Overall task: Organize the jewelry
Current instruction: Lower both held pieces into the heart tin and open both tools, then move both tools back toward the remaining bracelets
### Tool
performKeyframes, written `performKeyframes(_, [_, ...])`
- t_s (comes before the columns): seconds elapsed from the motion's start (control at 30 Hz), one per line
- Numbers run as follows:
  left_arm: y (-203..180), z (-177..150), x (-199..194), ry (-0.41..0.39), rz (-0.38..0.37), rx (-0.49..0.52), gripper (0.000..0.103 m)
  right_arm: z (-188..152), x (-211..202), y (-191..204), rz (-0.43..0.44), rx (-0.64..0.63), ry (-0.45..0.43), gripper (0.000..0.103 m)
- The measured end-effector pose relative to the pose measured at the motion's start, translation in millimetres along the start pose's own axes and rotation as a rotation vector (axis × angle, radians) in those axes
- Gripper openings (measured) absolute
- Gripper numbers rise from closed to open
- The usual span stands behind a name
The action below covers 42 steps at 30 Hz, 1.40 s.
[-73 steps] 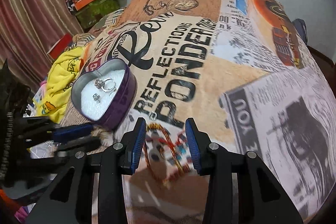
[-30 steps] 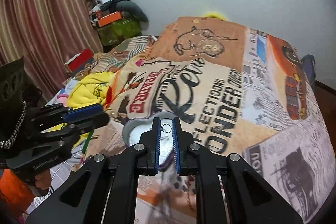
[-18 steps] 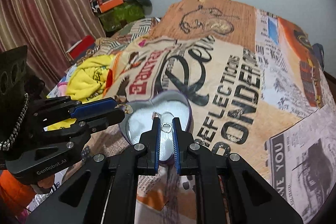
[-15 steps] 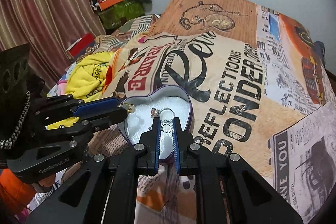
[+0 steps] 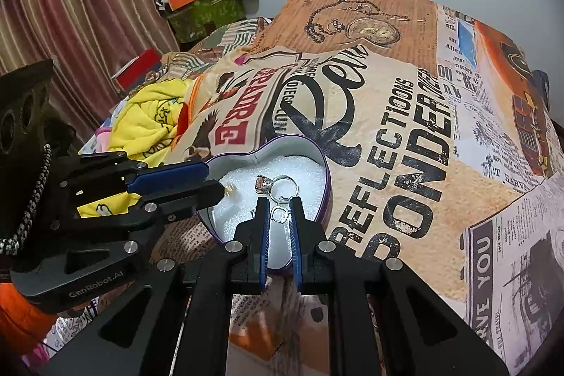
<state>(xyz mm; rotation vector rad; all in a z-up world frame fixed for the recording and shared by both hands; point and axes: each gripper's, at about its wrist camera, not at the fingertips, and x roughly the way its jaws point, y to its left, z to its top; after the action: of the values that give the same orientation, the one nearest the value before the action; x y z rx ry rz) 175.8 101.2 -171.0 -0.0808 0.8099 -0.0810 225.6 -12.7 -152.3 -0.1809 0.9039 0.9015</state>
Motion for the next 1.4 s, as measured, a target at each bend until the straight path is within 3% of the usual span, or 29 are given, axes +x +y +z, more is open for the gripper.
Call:
performKeyframes(0.43, [24.5,-2.6,-21.5,-0.019,0.066,-0.063,0.019,-0.1,6.4,5.7,-0.044,-0.038,0.024,0.010])
performKeyframes(0.77, [26.3,-7.1,-32.2,-0.017,0.083,-0.074,0.020,-0.3,-1.7,8.2,-0.076,-0.043,0.021,0.024])
performKeyframes(1.07, [10.7,-7.6,-49.9,-0.019,0.082,-0.057,0.021,-4.8,-35.4,0.3,-0.100,-0.012,-0.016,0.024])
performKeyframes(1.17, [0.7,-7.4,-55.9,-0.024,0.076,-0.049,0.029,-9.5,-50.9,-7.4,-0.117,0.010,-0.032,0.024])
performKeyframes(1.4, [-31.6,-8.2,-59.1,-0.007,0.046,-0.015,0.029,-31.5,-84.7,-35.2,-0.163,0.080,-0.045,0.025])
